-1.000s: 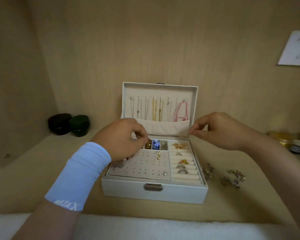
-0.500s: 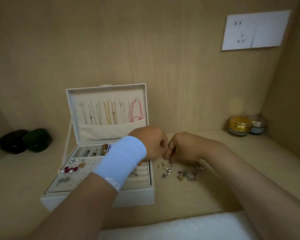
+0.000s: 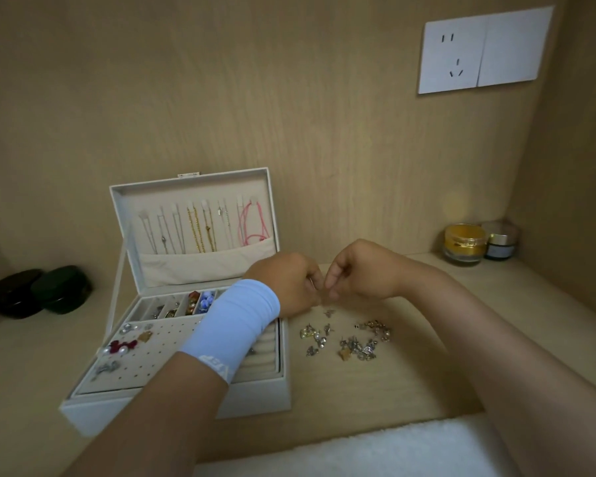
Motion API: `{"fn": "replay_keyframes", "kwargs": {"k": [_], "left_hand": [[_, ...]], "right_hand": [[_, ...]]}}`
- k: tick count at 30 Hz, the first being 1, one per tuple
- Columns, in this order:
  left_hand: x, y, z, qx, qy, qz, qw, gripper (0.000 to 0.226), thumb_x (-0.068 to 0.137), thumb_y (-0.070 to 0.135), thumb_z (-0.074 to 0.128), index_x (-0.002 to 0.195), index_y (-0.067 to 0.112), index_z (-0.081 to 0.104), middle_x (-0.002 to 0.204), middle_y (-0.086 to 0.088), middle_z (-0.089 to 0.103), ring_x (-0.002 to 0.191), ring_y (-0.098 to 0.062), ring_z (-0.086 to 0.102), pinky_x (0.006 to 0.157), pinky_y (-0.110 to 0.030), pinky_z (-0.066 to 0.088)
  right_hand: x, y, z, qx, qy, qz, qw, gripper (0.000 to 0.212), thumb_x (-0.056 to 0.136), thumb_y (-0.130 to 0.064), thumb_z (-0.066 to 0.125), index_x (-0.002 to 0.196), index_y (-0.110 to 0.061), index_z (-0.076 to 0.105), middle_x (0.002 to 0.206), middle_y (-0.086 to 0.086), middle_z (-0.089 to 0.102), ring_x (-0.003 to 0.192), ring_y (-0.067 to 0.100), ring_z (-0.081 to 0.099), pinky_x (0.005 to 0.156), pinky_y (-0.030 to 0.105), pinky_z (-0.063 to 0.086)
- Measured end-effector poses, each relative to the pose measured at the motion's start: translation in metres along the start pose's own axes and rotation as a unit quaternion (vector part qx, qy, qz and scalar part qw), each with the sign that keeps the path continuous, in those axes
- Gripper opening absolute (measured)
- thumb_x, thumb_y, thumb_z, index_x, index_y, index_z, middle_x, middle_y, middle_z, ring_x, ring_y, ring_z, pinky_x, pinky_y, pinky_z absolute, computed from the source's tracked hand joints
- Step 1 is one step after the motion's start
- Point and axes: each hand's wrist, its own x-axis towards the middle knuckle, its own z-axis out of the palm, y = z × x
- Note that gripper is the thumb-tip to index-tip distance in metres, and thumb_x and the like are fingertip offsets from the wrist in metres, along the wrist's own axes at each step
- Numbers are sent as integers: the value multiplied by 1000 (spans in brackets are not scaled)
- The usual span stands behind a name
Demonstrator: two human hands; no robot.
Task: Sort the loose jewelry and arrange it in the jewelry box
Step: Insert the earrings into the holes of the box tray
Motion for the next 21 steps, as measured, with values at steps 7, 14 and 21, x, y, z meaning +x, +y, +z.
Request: {"fn": "replay_keyframes", "kwargs": {"k": [7,14,21], "left_hand": [[-4,-18,-1,-288,61,25,955,15,76,29,82,90,30,78,82,8,76,91,-7,70,98,-36,51],[-17,-30,-12,-360,109,24,926,6,78,20,82,83,21,79,80,7,76,85,-9,71,88,-23,51],[-31,-42,-22,-302,122,-27,945,14,92,20,59,79,18,66,69,7,71,59,-15,58,63,-29,50]], "right_hand": [[-7,-13,-9,220,28,13,975,38,85,-9,78,118,-13,58,93,17,77,43,11,44,40,18,33],[-4,-18,3,327,36,17,944,41,90,-23,73,129,-18,60,85,15,71,43,9,41,42,21,25],[-2,-4,15,-95,-46,21,994,17,79,-15,81,88,-30,79,74,-27,67,72,-15,59,69,8,42]]}}
